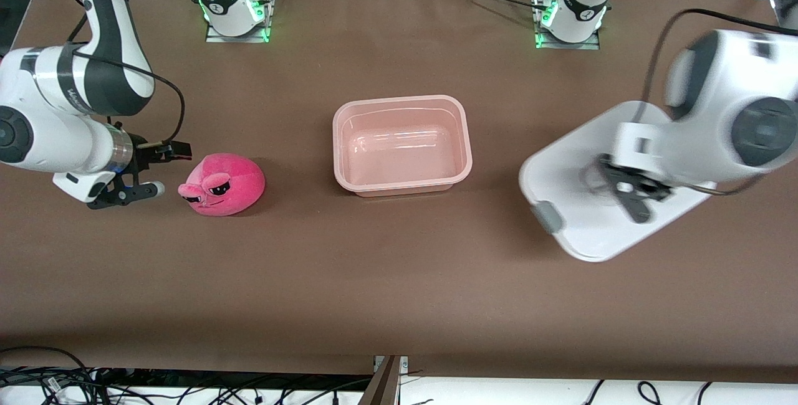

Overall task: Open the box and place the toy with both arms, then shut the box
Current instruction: 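Lift the lid aside with the left gripper while the right gripper reaches the toy, then grasp the pink plush toy with the right gripper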

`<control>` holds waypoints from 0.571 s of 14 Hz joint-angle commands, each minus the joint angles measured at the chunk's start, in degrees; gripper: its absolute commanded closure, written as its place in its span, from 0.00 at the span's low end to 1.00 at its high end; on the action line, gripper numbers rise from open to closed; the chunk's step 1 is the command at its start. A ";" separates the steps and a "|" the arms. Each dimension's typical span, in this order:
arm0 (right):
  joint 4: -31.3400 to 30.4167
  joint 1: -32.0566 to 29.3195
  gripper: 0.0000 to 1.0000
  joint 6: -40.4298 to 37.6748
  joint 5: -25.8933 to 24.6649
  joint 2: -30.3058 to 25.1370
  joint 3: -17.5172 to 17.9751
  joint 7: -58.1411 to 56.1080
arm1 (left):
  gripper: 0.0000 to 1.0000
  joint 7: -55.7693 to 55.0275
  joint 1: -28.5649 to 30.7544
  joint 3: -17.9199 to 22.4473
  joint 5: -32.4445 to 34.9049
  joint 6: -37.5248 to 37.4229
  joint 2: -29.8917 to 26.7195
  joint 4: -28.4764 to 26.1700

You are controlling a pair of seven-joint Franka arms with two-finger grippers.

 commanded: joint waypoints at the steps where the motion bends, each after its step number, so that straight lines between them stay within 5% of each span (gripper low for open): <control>1: 0.27 0.47 0.00 1.98 1.05 1.85 0.00 -0.98 | 1.00 5.61 5.03 -1.01 2.81 -1.01 -0.57 0.02; 8: -6.58 1.17 0.01 10.32 3.86 3.44 0.61 -0.89 | 1.00 10.20 9.53 -1.10 3.97 -1.10 -0.57 0.02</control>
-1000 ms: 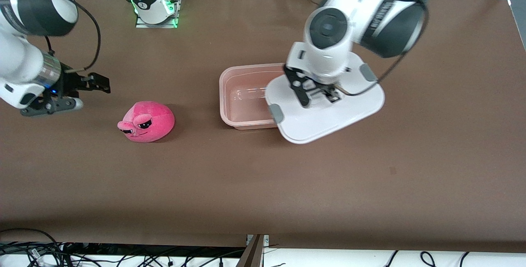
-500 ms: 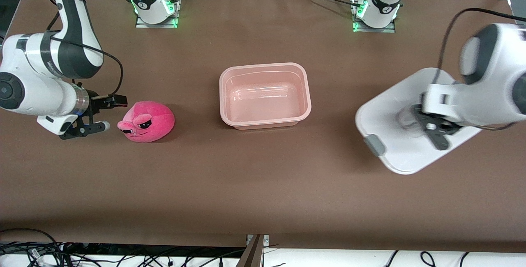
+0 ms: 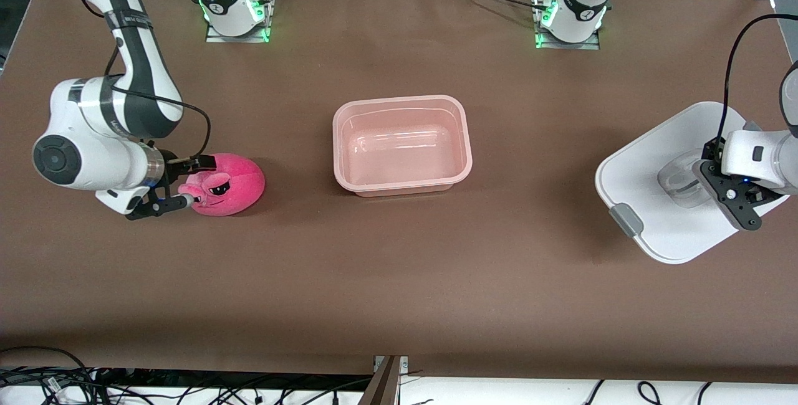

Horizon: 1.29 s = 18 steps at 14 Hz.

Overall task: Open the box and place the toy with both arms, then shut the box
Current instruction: 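Grasp the pink plush toy with the right gripper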

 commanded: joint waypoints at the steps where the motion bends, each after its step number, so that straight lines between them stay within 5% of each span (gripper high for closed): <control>1: -3.20 0.40 0.02 4.43 1.08 -0.61 0.23 -0.71 | 1.00 1.17 0.43 -1.12 1.94 -0.86 -0.57 0.03; 5: -9.19 0.57 0.29 13.58 0.99 -0.52 0.41 -0.89 | 1.00 1.17 0.26 -1.12 1.85 -0.86 -0.57 0.03; 9: -8.58 0.84 0.97 12.71 0.55 -0.69 0.49 -1.59 | 1.00 1.17 0.34 -1.38 1.85 -0.95 -0.57 0.03; 15: -1.74 1.28 1.00 3.51 0.55 -1.14 4.00 -5.46 | 1.00 1.17 0.26 -1.56 1.85 -1.56 -0.57 0.03; 18: 6.25 1.45 1.00 -5.81 0.11 -1.14 9.62 -5.98 | 1.00 1.17 0.26 -1.56 1.85 -1.56 -0.57 0.03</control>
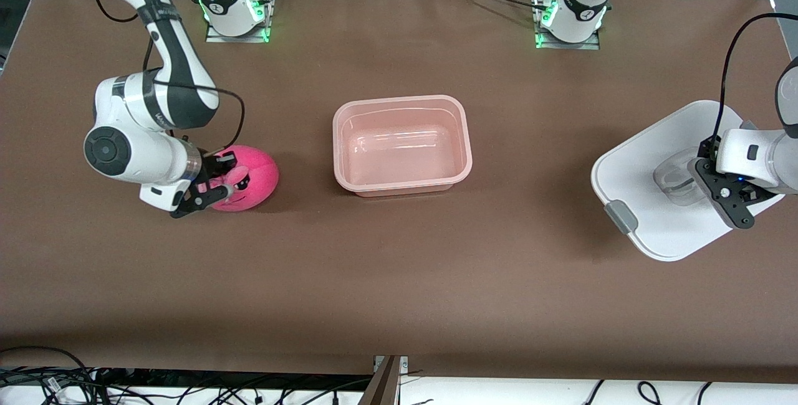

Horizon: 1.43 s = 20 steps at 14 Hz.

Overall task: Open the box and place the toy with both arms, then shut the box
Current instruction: 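Carry the toy into the pink box and open the right gripper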

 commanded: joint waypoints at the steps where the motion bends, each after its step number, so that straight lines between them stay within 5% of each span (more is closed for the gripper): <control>1: 7.47 1.25 1.00 -6.89 -1.39 -0.31 4.38 -3.43 | 1.00 1.07 0.26 -0.57 1.76 -0.79 -0.57 0.04; 10: 19.17 25.32 1.00 -11.82 -17.21 0.04 4.48 -16.64 | 1.00 1.15 0.26 -0.57 1.76 -0.79 -0.57 0.04; 14: 19.45 30.60 1.00 -11.12 -17.31 0.74 4.48 -19.63 | 1.00 1.15 0.26 -0.57 1.76 -0.79 -0.57 0.04; 20: 25.69 31.84 1.00 -9.36 -17.49 8.74 4.48 -22.18 | 1.00 1.15 0.26 -0.66 1.76 -0.79 -0.57 0.04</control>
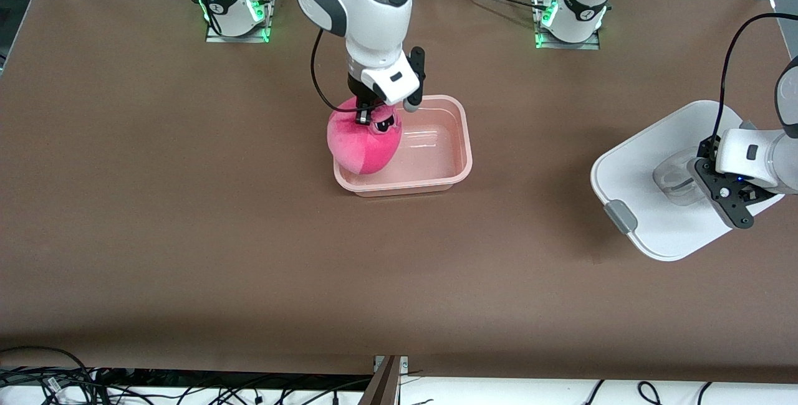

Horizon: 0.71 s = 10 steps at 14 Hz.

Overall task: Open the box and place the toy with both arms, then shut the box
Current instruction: 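Carry the toy into the pink box and open the right gripper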

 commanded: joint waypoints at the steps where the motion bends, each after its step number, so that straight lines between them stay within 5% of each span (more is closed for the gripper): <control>1: 4.49 0.64 1.00 -0.74 -0.91 4.44 -0.39 -1.52 | 1.00 1.15 0.16 -0.58 1.76 -0.84 -0.57 -0.05; 7: 4.49 1.34 0.99 0.49 -2.06 7.61 -0.48 -1.17 | 1.00 1.23 -0.01 -0.58 1.67 -0.84 -0.57 0.03; 8: 4.41 1.34 0.82 0.84 -2.06 7.78 -0.48 -1.00 | 1.00 1.15 -0.02 -0.58 1.58 -0.84 -0.57 0.03; 9: 4.32 1.52 0.01 1.63 -1.97 7.96 -0.48 -0.91 | 1.00 1.23 -0.02 -0.58 1.49 -0.84 -0.57 0.03; 10: 4.32 1.69 0.00 2.25 -1.97 8.13 -0.48 -0.48 | 1.00 1.23 0.07 -0.58 1.32 -0.84 -0.57 -0.05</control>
